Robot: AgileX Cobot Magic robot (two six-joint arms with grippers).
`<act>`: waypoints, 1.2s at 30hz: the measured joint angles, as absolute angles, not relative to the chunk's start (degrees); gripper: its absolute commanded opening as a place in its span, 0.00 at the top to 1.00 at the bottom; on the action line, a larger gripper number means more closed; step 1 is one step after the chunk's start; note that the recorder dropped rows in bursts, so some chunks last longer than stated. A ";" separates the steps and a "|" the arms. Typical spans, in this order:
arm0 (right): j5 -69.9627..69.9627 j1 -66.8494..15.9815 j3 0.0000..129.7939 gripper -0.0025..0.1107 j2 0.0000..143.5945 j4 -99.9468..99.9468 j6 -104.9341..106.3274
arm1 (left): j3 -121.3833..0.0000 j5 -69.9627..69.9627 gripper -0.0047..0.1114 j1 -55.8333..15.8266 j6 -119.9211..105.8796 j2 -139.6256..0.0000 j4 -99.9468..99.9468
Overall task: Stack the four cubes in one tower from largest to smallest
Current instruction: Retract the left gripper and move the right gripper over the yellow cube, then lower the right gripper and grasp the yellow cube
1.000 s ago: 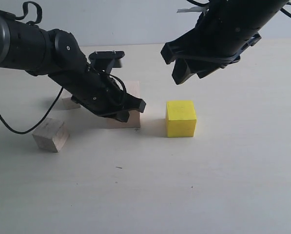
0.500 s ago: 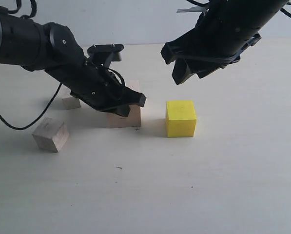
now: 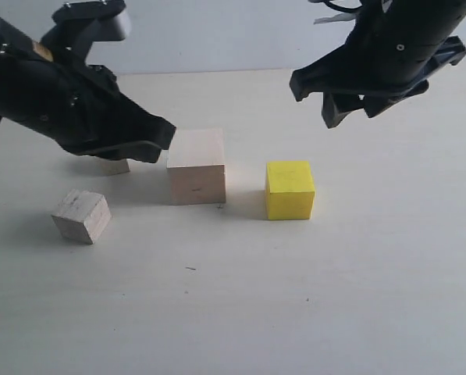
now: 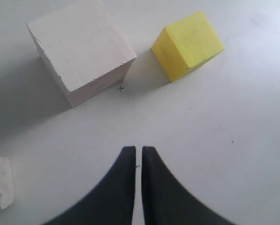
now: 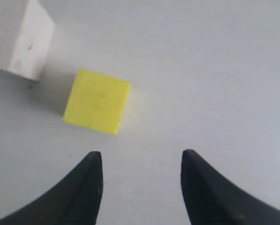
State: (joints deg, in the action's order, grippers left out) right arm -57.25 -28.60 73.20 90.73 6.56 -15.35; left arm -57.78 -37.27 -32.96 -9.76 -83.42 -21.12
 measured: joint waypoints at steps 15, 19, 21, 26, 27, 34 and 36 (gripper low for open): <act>-49.30 -28.60 73.20 0.35 100.76 0.50 -20.88 | -53.82 -40.47 0.89 -32.96 -8.43 -71.48 -20.14; -45.71 -28.60 73.20 0.33 103.98 -1.18 -20.91 | -53.69 -41.60 0.89 -32.96 -8.38 -71.48 -20.05; -44.11 -28.60 73.20 0.29 105.27 -1.43 -20.91 | -53.69 -42.06 0.89 -32.96 -8.38 -71.48 -20.05; -41.62 -28.60 73.20 0.25 107.32 -1.58 -20.91 | -53.57 -42.86 0.89 -32.96 -8.38 -71.48 -19.90; -41.38 -28.60 73.20 0.25 107.44 -1.58 -20.91 | -53.57 -42.85 0.89 -32.96 -8.38 -71.48 -19.90; -40.78 -28.60 73.20 0.25 109.71 -1.58 -20.91 | -53.57 -42.98 0.89 -32.96 -8.38 -71.48 -19.30; -40.63 -28.60 73.20 0.25 110.38 -1.58 -20.91 | -53.57 -43.07 0.89 -32.96 -8.38 -71.48 -19.18</act>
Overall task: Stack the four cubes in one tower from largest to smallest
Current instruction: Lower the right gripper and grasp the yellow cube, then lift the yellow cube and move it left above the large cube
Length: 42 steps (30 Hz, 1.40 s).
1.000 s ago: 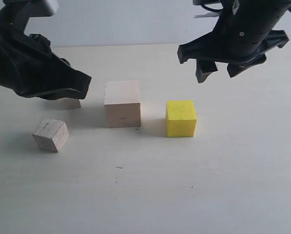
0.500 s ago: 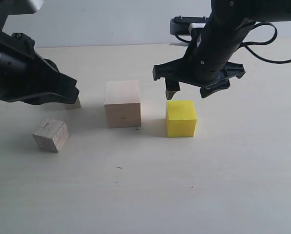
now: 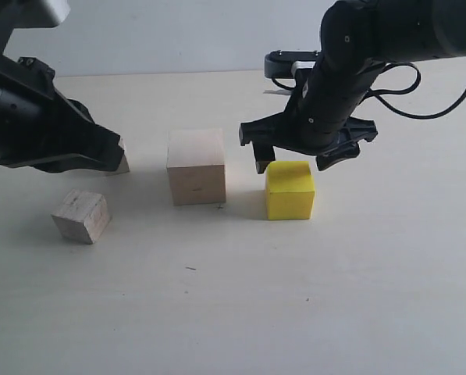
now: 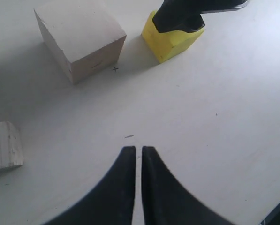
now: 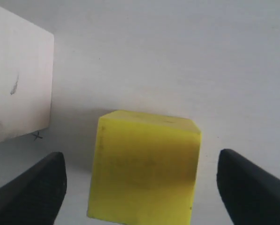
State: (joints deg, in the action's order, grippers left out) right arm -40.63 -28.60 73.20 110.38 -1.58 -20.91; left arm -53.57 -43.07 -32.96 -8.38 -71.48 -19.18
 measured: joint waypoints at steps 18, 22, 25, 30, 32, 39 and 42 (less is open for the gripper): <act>-39.65 -28.60 73.20 0.69 114.65 -4.44 -21.01 | -53.57 -43.31 0.89 -32.96 -8.38 -71.48 -18.93; -41.87 -28.60 74.03 0.98 113.17 -3.14 -21.01 | -53.57 -43.52 0.89 -32.96 -8.38 -71.48 -18.43; -46.13 -28.60 76.70 0.98 111.40 -2.20 -21.01 | -53.57 -43.52 0.89 -32.96 -8.15 -71.48 -18.32; -56.72 -28.91 85.84 0.98 106.02 -5.12 -20.79 | -53.57 -43.64 0.89 -32.96 -7.50 -71.48 -16.56; -57.12 -31.12 87.63 0.98 105.54 -6.41 -20.79 | -53.57 -43.64 0.89 -32.96 -7.27 -71.48 -15.83; -56.94 -35.88 98.97 0.98 109.00 -6.92 -25.51 | -53.57 -43.51 0.89 -32.96 -6.43 -71.48 -13.93; -61.75 -35.93 105.41 0.98 114.01 -6.88 -25.86 | -53.57 -43.51 0.89 -32.96 -6.43 -71.48 -13.83</act>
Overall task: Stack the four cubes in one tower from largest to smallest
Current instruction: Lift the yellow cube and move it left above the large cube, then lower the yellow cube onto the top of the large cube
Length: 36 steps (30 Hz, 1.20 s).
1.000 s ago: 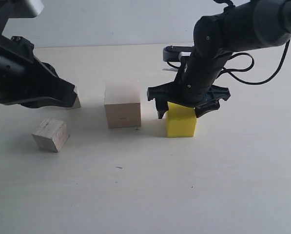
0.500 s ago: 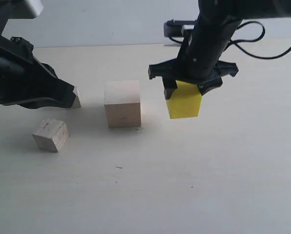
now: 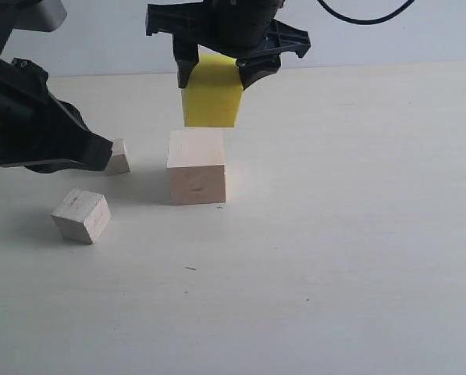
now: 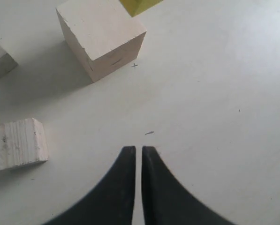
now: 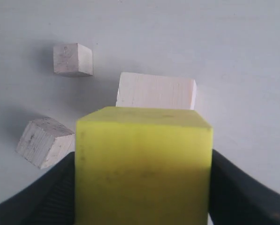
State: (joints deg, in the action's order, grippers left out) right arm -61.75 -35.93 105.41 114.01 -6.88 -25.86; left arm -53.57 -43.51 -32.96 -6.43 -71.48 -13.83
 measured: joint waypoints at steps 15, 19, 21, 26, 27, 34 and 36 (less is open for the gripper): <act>-68.75 -38.34 116.84 0.98 125.18 -4.29 -27.23 | -53.57 -43.51 0.89 -32.96 -6.20 -71.48 -12.79; -68.59 -38.34 116.84 0.98 126.43 -3.31 -27.62 | -53.57 -43.62 0.89 -32.96 -6.20 -71.48 -12.44; -67.53 -38.34 116.84 0.98 126.42 -3.31 -27.97 | -53.57 -43.74 0.89 -32.96 -6.20 -71.48 -12.44; -65.77 -38.34 116.84 0.98 126.42 -3.31 -29.31 | -53.57 -43.74 0.89 -32.96 -6.20 -71.48 -12.44; -65.78 -38.34 116.84 0.98 126.42 -3.31 -29.64 | -53.57 -43.74 0.89 -32.96 -6.20 -71.48 -12.44; -65.91 -38.34 116.97 0.98 126.83 -1.37 -31.46 | -53.57 -43.74 0.89 -32.96 -6.20 -71.48 -12.44; -66.04 -38.34 117.06 0.98 127.54 -1.12 -31.73 | -53.57 -43.74 0.89 -32.96 -6.20 -71.48 -12.44</act>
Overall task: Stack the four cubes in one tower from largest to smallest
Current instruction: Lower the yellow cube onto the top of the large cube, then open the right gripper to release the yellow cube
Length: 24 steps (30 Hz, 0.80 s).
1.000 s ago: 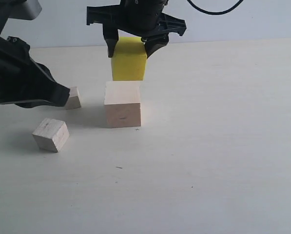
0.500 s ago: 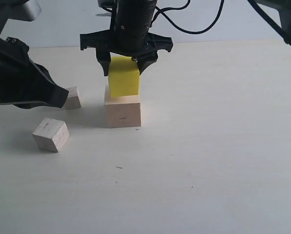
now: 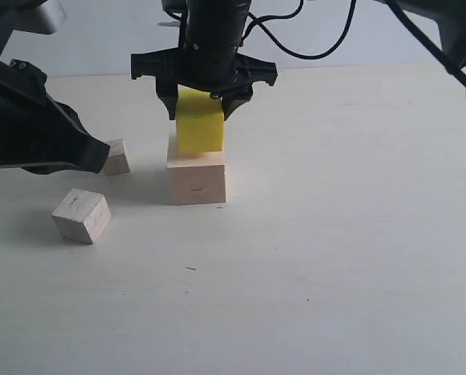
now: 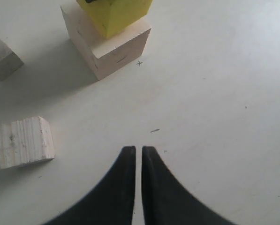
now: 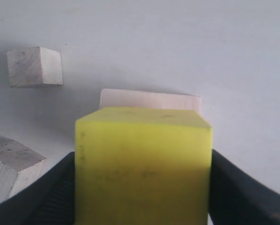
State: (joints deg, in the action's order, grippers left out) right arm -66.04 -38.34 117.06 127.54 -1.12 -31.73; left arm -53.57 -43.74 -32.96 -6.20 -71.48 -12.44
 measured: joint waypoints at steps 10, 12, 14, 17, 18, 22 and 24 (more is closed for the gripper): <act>-65.63 -38.46 117.06 0.98 129.12 -0.68 -32.09 | -53.57 -43.74 0.89 -32.96 -6.20 -71.48 -11.97; -65.50 -38.46 117.06 0.98 129.12 -0.68 -32.09 | -53.57 -43.74 0.89 -32.96 -6.20 -71.48 -11.71; -65.35 -38.46 117.06 0.98 129.12 -0.58 -32.36 | -53.57 -43.74 0.89 -32.96 -6.20 -71.48 -11.72; -65.16 -38.46 117.06 0.98 129.12 -0.58 -32.76 | -53.57 -43.74 0.89 -32.96 -6.20 -71.48 -11.72; -65.07 -38.46 117.06 0.98 129.12 -0.58 -32.76 | -53.57 -43.74 0.89 -32.96 -6.20 -71.48 -11.72; -64.93 -38.46 117.06 0.98 129.12 -0.68 -32.76 | -53.57 -43.74 0.89 -32.96 -6.20 -71.48 -11.59; -64.93 -38.46 117.06 0.98 129.12 -0.79 -32.76 | -53.57 -43.74 0.89 -32.96 -6.20 -71.48 -11.59</act>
State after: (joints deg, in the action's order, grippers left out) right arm -64.93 -38.46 117.06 129.12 -0.79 -32.76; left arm -53.57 -43.74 -32.96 -6.20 -71.48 -11.59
